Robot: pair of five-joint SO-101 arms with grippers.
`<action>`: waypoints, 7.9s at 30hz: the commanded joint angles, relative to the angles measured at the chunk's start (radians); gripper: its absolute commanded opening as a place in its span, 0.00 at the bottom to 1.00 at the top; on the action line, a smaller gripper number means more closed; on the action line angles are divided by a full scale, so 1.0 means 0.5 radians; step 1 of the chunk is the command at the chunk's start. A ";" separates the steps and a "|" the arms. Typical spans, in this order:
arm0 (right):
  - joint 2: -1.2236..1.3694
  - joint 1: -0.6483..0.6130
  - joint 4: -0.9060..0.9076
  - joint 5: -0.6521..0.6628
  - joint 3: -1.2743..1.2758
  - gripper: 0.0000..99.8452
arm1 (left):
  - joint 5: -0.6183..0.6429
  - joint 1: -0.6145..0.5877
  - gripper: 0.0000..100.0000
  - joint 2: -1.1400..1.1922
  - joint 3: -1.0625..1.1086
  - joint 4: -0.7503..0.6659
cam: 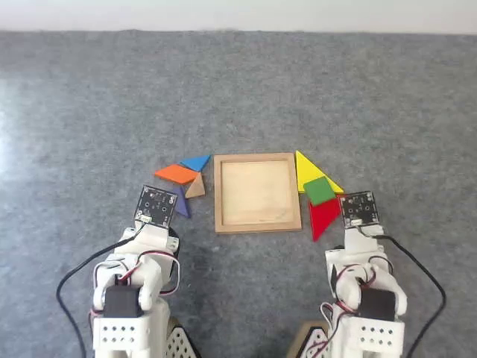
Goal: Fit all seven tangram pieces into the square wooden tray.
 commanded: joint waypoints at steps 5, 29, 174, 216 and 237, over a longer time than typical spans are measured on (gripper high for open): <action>-0.026 -0.032 -0.394 0.000 -0.138 0.01 | -0.006 -0.003 0.08 -0.046 -0.017 0.012; 2.809 -0.290 -0.462 -0.555 -2.222 0.01 | -0.006 0.000 0.08 -0.046 -0.017 0.012; 4.104 0.348 0.210 -1.801 -2.998 0.31 | -0.006 -0.003 0.08 -0.046 -0.017 0.012; 4.473 0.370 0.229 -2.237 -3.415 0.40 | -0.006 -0.003 0.08 -0.046 -0.017 0.012; 4.485 0.376 0.207 -2.455 -3.406 0.40 | -0.006 -0.003 0.08 -0.046 -0.017 0.012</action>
